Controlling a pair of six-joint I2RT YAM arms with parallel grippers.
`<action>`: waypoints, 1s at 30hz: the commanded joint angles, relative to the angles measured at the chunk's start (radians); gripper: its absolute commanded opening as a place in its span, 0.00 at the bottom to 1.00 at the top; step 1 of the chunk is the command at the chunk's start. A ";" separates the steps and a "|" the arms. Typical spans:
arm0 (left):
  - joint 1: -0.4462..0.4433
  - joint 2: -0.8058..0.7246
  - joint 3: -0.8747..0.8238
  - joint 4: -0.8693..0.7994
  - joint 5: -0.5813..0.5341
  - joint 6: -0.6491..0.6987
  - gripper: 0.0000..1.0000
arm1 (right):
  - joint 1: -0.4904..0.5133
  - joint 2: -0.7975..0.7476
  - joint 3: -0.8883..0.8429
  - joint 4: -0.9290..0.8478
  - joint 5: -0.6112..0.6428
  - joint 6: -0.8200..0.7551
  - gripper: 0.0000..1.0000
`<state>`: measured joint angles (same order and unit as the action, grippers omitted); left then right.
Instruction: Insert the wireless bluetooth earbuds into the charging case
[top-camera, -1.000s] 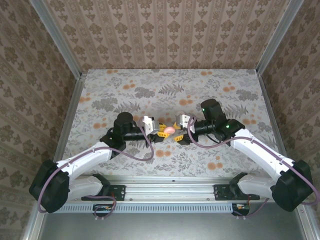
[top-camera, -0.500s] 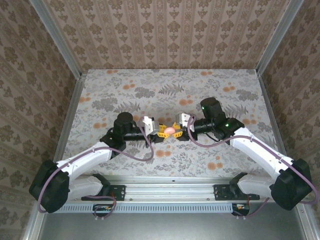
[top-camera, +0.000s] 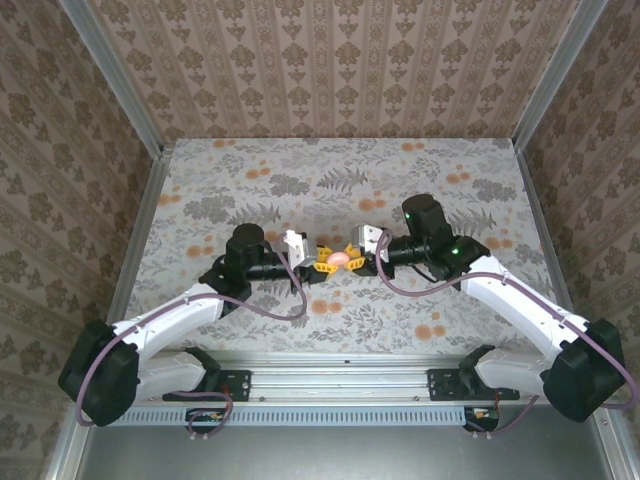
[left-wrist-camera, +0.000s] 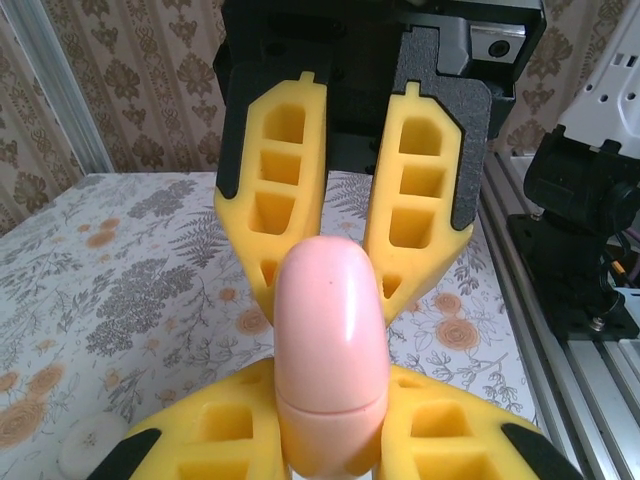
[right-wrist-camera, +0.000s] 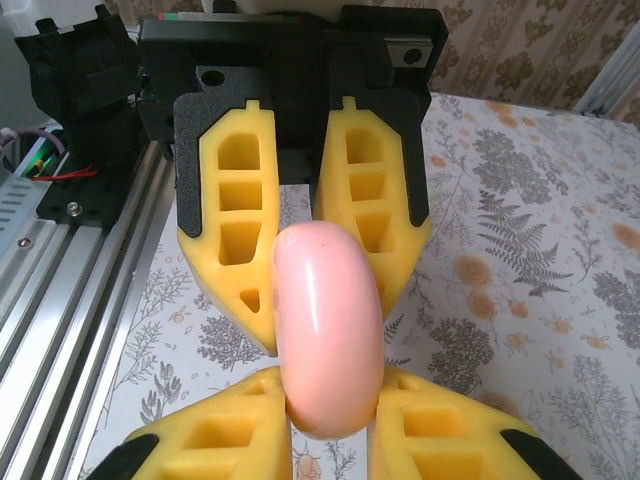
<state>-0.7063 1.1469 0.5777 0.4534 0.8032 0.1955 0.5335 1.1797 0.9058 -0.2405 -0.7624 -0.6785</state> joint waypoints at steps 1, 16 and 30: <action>-0.004 -0.003 0.019 0.047 -0.013 -0.048 0.05 | 0.020 -0.026 -0.012 0.056 0.010 -0.018 0.18; -0.002 -0.021 0.000 0.024 -0.080 -0.046 0.28 | 0.020 -0.040 -0.010 -0.004 0.077 -0.047 0.15; 0.004 -0.161 -0.084 -0.017 -0.357 -0.121 0.78 | -0.015 -0.008 0.051 -0.192 0.105 -0.061 0.16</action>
<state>-0.7059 1.0340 0.5179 0.4393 0.5507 0.0956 0.5293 1.1633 0.9207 -0.3569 -0.6567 -0.7307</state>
